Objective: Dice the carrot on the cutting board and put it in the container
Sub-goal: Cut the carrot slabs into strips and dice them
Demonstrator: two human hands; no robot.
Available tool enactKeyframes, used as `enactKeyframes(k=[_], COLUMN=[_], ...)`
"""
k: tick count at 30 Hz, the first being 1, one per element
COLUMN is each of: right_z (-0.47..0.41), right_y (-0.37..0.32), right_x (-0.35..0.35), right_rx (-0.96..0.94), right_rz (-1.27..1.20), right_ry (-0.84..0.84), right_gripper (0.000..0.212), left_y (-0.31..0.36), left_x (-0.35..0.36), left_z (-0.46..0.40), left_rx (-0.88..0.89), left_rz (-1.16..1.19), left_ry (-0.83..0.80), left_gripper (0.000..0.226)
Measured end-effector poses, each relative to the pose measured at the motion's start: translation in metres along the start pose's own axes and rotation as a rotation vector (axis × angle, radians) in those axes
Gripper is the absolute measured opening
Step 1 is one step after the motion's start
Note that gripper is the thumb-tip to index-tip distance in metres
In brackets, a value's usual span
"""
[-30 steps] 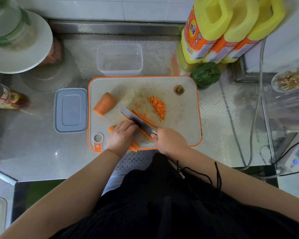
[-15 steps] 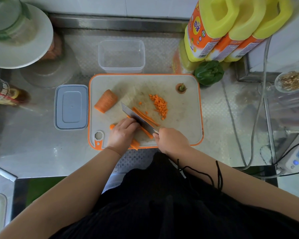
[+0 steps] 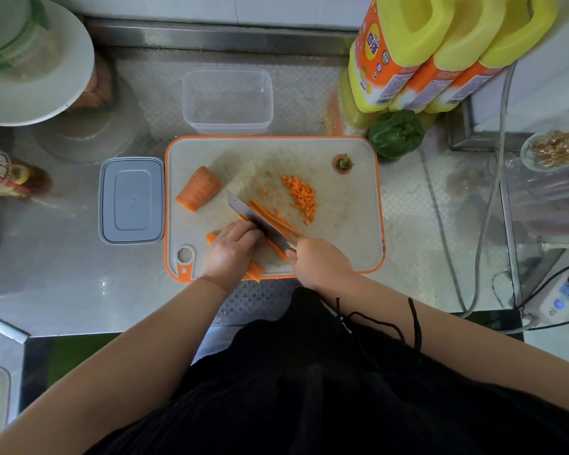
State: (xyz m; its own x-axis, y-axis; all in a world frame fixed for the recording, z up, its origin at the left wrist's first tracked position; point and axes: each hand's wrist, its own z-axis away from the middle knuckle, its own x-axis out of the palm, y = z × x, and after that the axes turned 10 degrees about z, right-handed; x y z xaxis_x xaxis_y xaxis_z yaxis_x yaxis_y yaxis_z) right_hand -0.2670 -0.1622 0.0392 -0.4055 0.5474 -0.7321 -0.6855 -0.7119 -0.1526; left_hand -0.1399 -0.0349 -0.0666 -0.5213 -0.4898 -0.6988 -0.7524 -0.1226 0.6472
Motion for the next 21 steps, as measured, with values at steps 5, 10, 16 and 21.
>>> enactKeyframes(k=[5, 10, 16, 21], right_z=[-0.002, 0.000, -0.001, 0.008], right_y=[-0.001, -0.002, 0.002, 0.017], right_x=[0.010, 0.022, 0.013, 0.023], right_rx=[0.004, 0.044, 0.022, 0.034], right_rz=[-0.001, 0.012, -0.019, 0.036], right_ry=[0.020, 0.057, 0.012, -0.012], right_gripper=[0.037, 0.038, 0.036, 0.041], left_y=[0.001, 0.000, 0.000, 0.001], left_x=[0.000, 0.000, 0.000, -0.001], left_z=[0.000, 0.000, 0.003, 0.001], left_rx=[0.002, 0.010, 0.011, 0.021], left_rz=[-0.006, -0.010, -0.008, -0.014], left_ry=[-0.003, -0.008, 0.010, 0.021], left_gripper=[0.015, 0.013, 0.015, 0.017])
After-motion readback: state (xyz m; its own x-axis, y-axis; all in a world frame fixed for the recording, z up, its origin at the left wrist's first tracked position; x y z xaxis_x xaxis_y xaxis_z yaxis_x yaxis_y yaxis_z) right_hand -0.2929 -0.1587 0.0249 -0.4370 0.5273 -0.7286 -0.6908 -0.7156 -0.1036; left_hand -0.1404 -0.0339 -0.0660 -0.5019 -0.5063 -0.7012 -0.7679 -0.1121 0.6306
